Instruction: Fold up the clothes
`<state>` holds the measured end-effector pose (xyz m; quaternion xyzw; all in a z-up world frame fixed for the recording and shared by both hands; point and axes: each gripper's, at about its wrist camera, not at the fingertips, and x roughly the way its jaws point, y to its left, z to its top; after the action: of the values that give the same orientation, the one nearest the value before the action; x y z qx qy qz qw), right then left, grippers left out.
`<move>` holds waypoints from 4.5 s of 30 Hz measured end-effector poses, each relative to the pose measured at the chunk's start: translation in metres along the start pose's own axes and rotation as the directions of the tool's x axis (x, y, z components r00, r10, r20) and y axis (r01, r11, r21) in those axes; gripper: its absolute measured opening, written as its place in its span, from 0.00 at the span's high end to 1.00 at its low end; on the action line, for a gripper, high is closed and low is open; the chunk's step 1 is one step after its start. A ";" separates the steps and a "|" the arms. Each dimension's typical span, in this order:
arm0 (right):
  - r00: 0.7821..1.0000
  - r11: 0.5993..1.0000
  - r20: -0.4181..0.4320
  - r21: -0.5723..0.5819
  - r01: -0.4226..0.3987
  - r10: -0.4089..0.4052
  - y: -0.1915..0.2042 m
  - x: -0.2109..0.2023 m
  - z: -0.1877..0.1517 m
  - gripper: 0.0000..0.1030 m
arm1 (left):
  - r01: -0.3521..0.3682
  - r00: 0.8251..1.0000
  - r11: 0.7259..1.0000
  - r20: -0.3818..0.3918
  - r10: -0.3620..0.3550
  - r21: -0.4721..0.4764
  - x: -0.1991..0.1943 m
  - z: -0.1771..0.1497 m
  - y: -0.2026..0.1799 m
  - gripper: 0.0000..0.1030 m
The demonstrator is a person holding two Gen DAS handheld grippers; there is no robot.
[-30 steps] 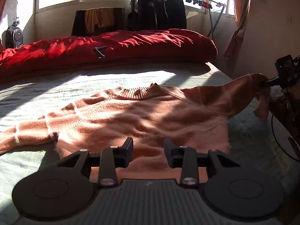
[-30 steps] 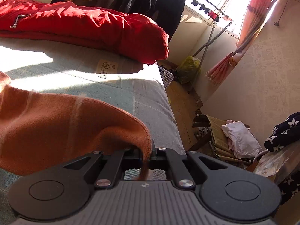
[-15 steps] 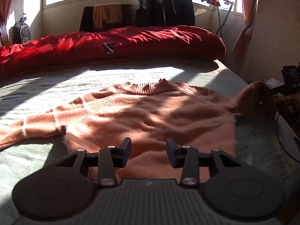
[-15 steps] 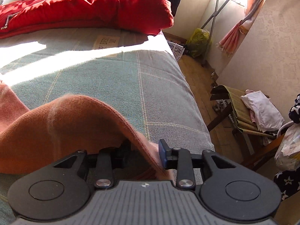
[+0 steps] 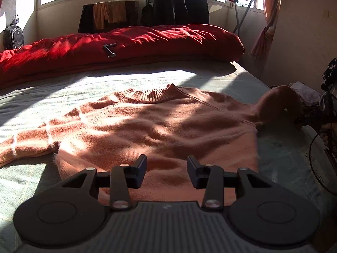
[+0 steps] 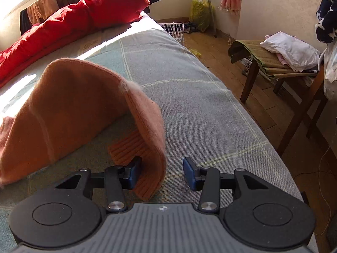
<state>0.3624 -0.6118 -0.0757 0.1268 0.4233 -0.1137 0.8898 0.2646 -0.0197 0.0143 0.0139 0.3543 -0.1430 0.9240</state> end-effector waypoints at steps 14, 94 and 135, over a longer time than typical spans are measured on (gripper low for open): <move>0.995 0.999 0.091 0.002 0.040 -0.040 -0.032 -0.085 0.016 0.93 | 0.032 0.999 0.999 0.019 -0.032 -0.031 0.007 0.002 0.006 0.59; 0.952 0.930 -0.090 -0.204 -0.306 0.293 0.162 0.056 0.027 0.62 | -0.111 0.994 0.987 -0.007 0.111 -0.119 -0.025 -0.023 0.017 0.58; 0.977 0.944 -0.112 -0.258 -0.204 0.180 0.343 0.065 0.042 0.00 | -0.087 0.994 0.976 0.045 0.098 -0.198 -0.066 -0.066 0.075 0.39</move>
<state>0.5387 -0.3085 -0.0567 0.0509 0.4585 0.0375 0.8864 0.1954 0.0772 0.0031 -0.0645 0.3401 -0.0645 0.9359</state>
